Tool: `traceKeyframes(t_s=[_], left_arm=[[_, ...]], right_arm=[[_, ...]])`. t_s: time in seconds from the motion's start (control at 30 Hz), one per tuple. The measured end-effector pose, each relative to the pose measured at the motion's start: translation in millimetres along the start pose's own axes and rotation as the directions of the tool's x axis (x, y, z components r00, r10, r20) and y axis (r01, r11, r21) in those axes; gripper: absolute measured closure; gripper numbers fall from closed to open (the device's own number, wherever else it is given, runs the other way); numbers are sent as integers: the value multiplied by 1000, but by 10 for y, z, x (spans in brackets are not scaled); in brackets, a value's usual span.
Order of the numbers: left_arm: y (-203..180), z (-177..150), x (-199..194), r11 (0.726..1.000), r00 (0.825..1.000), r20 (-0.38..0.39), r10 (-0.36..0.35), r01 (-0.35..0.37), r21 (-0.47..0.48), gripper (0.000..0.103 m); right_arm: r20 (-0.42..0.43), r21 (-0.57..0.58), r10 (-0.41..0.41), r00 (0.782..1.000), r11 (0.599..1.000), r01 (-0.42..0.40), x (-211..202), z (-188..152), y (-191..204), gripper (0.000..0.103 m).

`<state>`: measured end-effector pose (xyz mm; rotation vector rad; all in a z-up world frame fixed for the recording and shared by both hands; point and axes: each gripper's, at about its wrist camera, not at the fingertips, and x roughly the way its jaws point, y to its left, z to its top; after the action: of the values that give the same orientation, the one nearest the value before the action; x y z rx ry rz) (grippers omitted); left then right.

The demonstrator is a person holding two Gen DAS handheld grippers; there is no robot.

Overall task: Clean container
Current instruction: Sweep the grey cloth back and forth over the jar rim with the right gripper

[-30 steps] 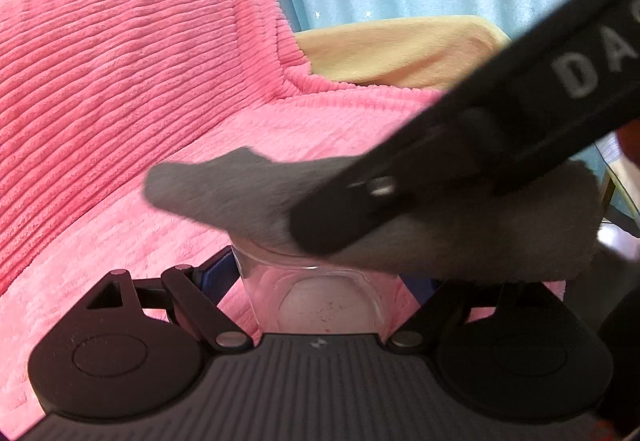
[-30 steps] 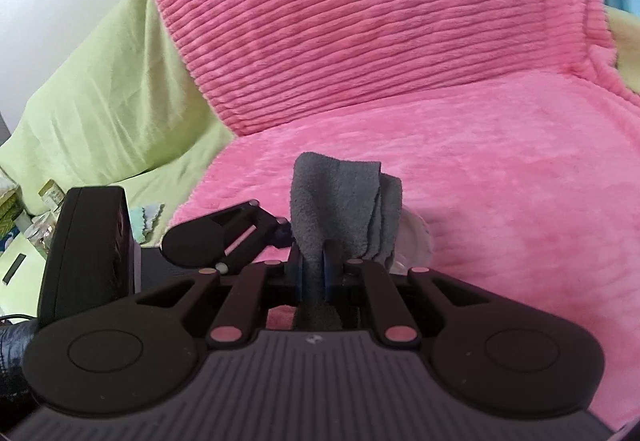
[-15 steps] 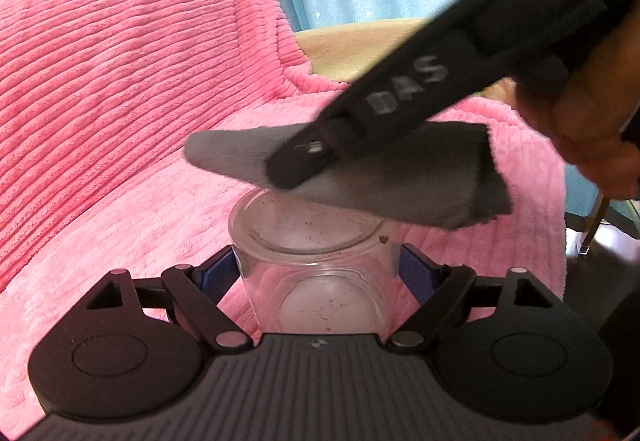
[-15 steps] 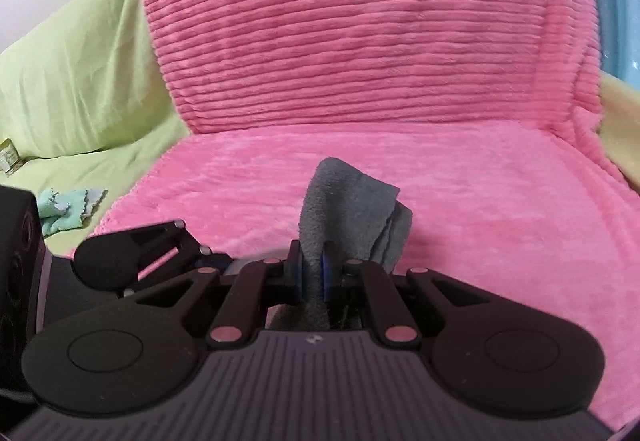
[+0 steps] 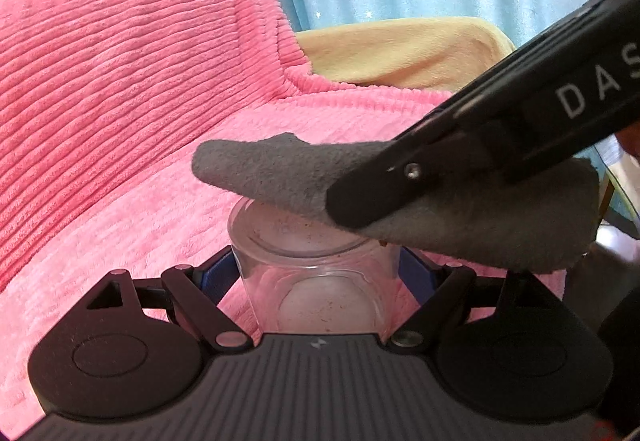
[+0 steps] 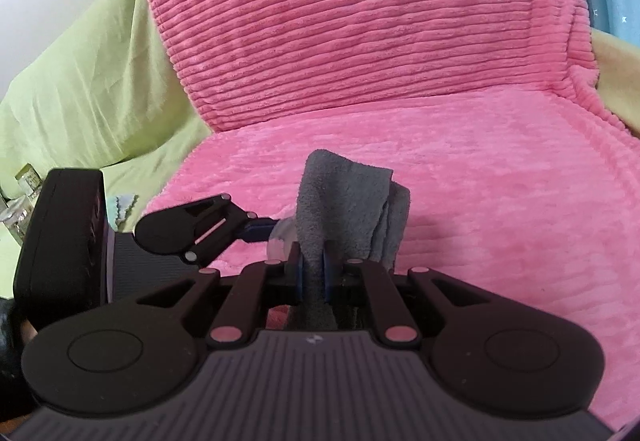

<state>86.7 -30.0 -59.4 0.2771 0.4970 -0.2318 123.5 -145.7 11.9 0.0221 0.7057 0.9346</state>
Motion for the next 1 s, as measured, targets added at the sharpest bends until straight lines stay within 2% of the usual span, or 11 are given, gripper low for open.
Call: traceKeyframes(t_s=[0.23,0.53,0.67,0.8,1.0], left_arm=[[39,9,31,1000,1000,-9,11,-11,-4,18],[36,-4,12,1000,1000,-9,5,-5,-2,18],[52,-8,5,1000,1000,-8,0,0,-5,18],[37,-19,-14,1000,1000,-6,-1,1,-6,18],[163,-22,34,1000,1000,-7,-7,7,0,18]], right_arm=[[10,-23,18,1000,1000,-18,213,138,54,96],[15,-111,-50,999,992,52,305,217,14,97],[5,-59,-45,999,997,45,202,163,-65,96],[-2,35,-6,1000,999,6,61,64,-149,96],[-2,89,52,999,995,-51,-1,-30,-91,96]])
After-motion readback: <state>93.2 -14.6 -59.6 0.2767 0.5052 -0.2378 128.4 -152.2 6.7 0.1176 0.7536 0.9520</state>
